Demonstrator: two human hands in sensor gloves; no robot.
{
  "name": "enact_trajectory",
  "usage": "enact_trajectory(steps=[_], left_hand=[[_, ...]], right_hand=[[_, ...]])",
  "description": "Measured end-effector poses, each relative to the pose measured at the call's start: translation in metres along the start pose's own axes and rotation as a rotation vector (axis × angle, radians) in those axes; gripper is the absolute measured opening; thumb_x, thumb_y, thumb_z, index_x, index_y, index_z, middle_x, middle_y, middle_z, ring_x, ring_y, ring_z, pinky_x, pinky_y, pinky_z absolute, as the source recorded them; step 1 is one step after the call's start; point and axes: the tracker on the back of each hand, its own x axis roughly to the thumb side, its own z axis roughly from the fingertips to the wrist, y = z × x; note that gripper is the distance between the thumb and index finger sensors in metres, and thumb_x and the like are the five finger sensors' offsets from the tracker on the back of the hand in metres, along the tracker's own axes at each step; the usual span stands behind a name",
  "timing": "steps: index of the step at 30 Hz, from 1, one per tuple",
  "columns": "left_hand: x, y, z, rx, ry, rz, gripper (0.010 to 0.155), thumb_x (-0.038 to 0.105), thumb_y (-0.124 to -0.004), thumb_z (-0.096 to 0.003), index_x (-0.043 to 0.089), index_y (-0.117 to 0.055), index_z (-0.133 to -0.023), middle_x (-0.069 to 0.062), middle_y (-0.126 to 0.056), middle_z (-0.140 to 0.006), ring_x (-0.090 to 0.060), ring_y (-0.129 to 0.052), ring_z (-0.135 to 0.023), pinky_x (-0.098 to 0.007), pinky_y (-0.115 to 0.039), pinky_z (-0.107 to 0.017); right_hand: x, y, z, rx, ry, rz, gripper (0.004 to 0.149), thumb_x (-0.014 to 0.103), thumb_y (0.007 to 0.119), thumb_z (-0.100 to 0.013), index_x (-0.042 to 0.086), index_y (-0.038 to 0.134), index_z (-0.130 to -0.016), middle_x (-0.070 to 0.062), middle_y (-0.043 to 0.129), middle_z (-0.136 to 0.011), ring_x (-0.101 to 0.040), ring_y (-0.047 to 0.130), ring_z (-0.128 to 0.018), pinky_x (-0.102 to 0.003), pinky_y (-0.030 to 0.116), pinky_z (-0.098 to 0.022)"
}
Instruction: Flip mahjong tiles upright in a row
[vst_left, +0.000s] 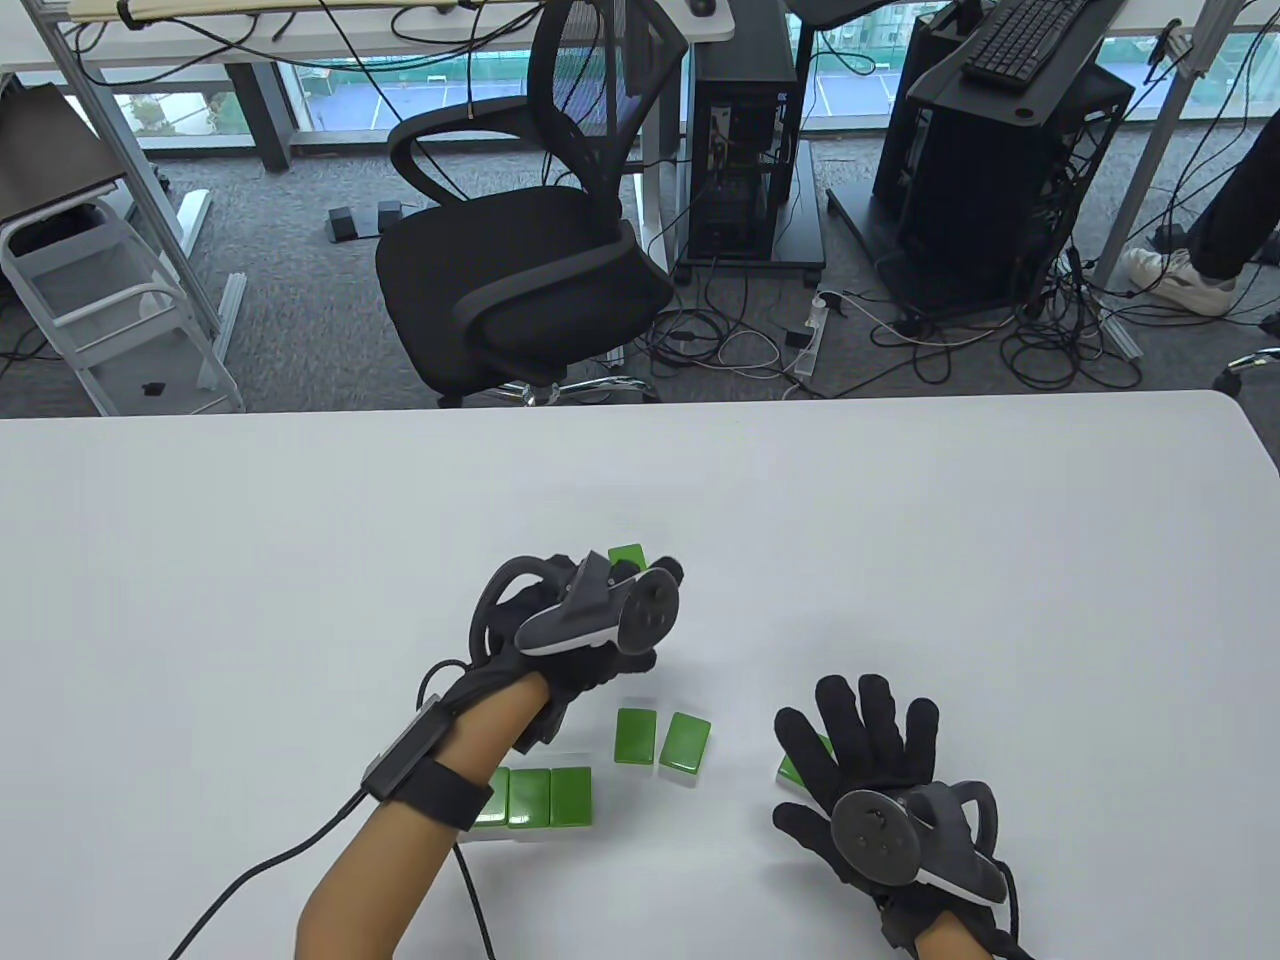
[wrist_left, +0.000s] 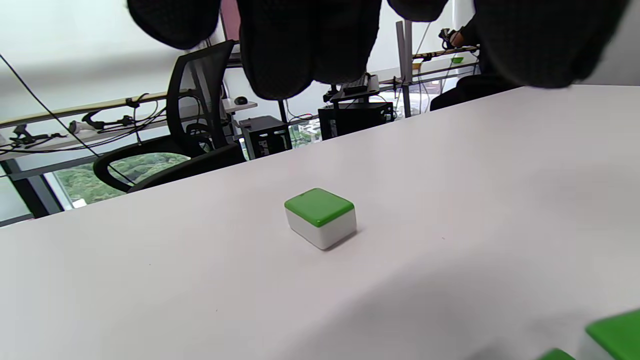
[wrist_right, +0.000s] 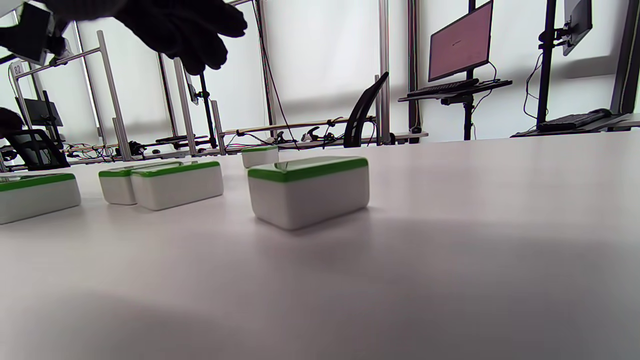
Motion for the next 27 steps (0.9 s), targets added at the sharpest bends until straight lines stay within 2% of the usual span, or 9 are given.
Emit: enact_trajectory(steps=[5, 10, 15, 18, 23, 27], left_hand=[[-0.005, -0.017, -0.041, -0.031, 0.131, 0.001, 0.085, 0.06, -0.08, -0.0308, 0.044, -0.039, -0.103, 0.007, -0.06, -0.114, -0.025, -0.076, -0.102, -0.06, -0.061, -0.075], [-0.004, -0.055, -0.069, -0.084, 0.206, -0.007, 0.087, 0.059, -0.079, -0.0317, 0.046, -0.032, -0.103, 0.008, -0.048, -0.118, -0.025, -0.067, -0.108, -0.059, -0.057, -0.078], [-0.001, -0.09, -0.081, -0.145, 0.211, -0.02, 0.08, 0.059, -0.076, -0.0348, 0.053, -0.032, -0.101, 0.005, -0.038, -0.12, -0.026, -0.056, -0.112, -0.058, -0.054, -0.079], [-0.003, -0.102, -0.086, -0.211, 0.219, -0.024, 0.073, 0.057, -0.073, -0.0376, 0.055, -0.035, -0.101, 0.004, -0.039, -0.12, -0.028, -0.055, -0.113, -0.059, -0.054, -0.079], [-0.007, -0.11, -0.088, -0.245, 0.215, 0.026, 0.068, 0.052, -0.071, -0.0409, 0.054, -0.038, -0.1, 0.003, -0.034, -0.119, -0.024, -0.062, -0.109, -0.058, -0.056, -0.078], [-0.006, -0.109, -0.086, -0.189, 0.213, -0.001, 0.061, 0.047, -0.073, -0.0403, 0.052, -0.051, -0.096, 0.001, -0.049, -0.114, -0.026, -0.073, -0.101, -0.057, -0.06, -0.077]], right_hand=[[0.0, -0.001, 0.0, -0.01, 0.001, -0.015, 0.077, 0.063, 0.054, -0.046, 0.044, 0.003, -0.1, 0.0, -0.012, -0.11, -0.037, -0.014, -0.096, -0.068, 0.001, -0.067], [0.001, -0.002, 0.0, -0.018, -0.005, -0.002, 0.077, 0.063, 0.054, -0.046, 0.043, 0.003, -0.1, 0.0, -0.012, -0.11, -0.037, -0.013, -0.096, -0.068, 0.002, -0.067], [0.001, -0.002, 0.0, -0.019, -0.009, -0.005, 0.077, 0.063, 0.054, -0.046, 0.043, 0.003, -0.1, 0.0, -0.012, -0.11, -0.037, -0.013, -0.096, -0.068, 0.002, -0.067], [0.001, -0.001, -0.001, -0.014, -0.007, -0.006, 0.077, 0.063, 0.054, -0.046, 0.043, 0.003, -0.1, 0.0, -0.012, -0.11, -0.037, -0.013, -0.096, -0.068, 0.002, -0.067], [0.0, 0.001, -0.001, -0.006, -0.003, -0.001, 0.077, 0.063, 0.054, -0.046, 0.043, 0.003, -0.1, 0.0, -0.011, -0.11, -0.038, -0.013, -0.096, -0.068, 0.002, -0.067], [0.0, 0.001, -0.001, -0.004, 0.0, 0.006, 0.077, 0.063, 0.054, -0.046, 0.043, 0.003, -0.1, 0.0, -0.011, -0.11, -0.038, -0.013, -0.096, -0.068, 0.002, -0.067]])
